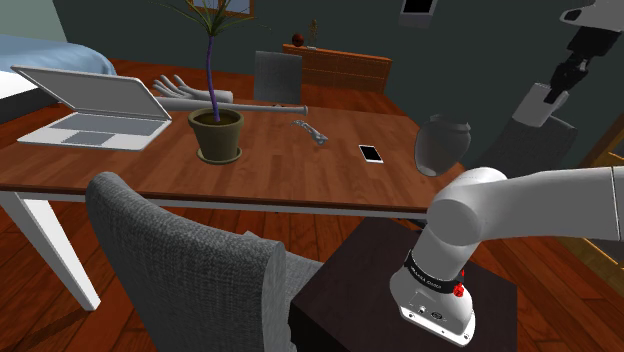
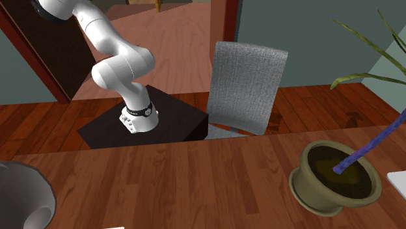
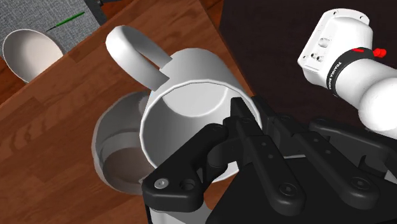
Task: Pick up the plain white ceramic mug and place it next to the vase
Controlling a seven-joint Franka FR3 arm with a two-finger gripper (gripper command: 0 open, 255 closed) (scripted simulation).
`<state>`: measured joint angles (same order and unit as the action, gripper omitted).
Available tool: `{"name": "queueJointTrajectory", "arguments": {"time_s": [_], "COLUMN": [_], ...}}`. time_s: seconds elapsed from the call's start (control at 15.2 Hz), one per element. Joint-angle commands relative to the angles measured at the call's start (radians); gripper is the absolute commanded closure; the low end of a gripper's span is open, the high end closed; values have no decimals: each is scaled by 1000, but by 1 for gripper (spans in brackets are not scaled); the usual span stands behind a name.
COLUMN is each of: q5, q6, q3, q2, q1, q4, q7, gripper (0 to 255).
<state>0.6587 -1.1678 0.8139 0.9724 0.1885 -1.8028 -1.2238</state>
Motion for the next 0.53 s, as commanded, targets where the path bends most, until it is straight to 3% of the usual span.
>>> {"name": "queueJointTrajectory", "arguments": {"time_s": [0.0, 0.07, 0.46], "q5": [31, 42, 66], "q6": [5, 8, -47], "q3": [53, 71, 82], "q2": [-20, -25, 29], "q1": [-28, -37, -9], "q4": [67, 89, -17], "q7": [-56, -76, -56], "gripper": [255, 255, 255]}}
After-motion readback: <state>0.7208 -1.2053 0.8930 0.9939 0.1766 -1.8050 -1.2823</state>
